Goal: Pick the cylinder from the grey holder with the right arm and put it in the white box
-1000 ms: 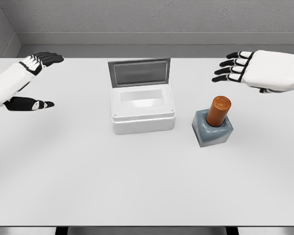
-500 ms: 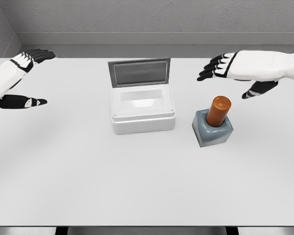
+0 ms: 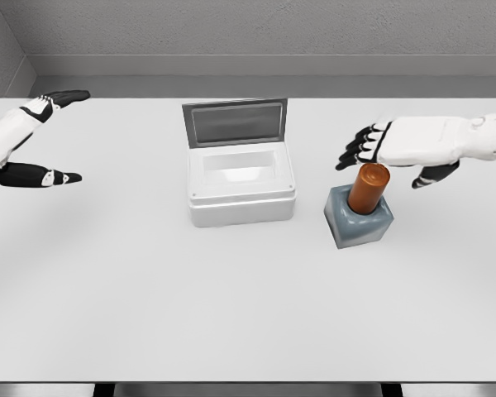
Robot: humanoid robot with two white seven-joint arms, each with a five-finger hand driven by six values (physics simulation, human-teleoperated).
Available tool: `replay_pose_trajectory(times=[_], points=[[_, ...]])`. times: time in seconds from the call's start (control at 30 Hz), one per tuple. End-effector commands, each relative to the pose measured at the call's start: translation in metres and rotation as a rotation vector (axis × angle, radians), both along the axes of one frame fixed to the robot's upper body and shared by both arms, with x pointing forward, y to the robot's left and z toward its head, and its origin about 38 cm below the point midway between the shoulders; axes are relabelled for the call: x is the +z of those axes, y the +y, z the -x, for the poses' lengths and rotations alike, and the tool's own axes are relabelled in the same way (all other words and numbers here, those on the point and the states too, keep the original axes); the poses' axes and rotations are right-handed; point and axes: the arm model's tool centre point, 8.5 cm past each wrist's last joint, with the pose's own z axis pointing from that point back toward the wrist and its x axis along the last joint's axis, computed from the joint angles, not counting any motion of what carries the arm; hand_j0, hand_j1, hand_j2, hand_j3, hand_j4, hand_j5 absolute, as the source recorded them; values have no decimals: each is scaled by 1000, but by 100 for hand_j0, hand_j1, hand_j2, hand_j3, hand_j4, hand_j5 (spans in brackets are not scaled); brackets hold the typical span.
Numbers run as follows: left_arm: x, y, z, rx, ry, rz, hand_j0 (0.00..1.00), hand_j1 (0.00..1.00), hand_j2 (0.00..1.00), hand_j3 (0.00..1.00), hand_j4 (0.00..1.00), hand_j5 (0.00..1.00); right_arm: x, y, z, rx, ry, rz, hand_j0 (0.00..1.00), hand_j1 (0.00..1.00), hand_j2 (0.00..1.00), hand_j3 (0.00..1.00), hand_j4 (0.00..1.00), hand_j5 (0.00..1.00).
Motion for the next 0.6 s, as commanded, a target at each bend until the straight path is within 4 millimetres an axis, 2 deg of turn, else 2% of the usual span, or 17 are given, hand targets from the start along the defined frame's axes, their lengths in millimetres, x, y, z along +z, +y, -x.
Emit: replay_pose_trajectory(times=[0.0, 0.07, 0.13, 0.2, 0.37, 0.5, 0.57], points=[[-2, -3, 0, -13, 20, 27, 100, 100, 100, 100, 100, 100, -3, 2, 3, 8, 9, 3, 99, 99, 99, 99, 99, 99], [-9, -10, 1, -58, 99, 108, 100, 100, 100, 100, 100, 100, -4, 5, 6, 20, 11, 3, 99, 99, 99, 99, 99, 99], [-3, -14, 1, -155, 197, 230, 100, 100, 100, 100, 100, 100, -6, 7, 4, 24, 5, 13, 99, 99, 99, 99, 99, 99], [8, -23, -2, -244, 222, 256, 100, 100, 100, 100, 100, 100, -7, 8, 4, 23, 6, 15, 99, 99, 99, 99, 99, 99], [11, -44, -27, -277, 477, 362, 100, 100, 100, 100, 100, 100, -10, 13, 3, 35, 0, 24, 99, 99, 99, 99, 99, 99], [4, -60, -39, -287, 514, 379, 100, 100, 100, 100, 100, 100, -9, 13, 2, 35, -3, 24, 97, 97, 97, 97, 97, 97], [-4, -62, -46, -274, 525, 406, 100, 100, 100, 100, 100, 100, -9, 18, 0, 44, -11, 24, 96, 96, 96, 96, 96, 96]])
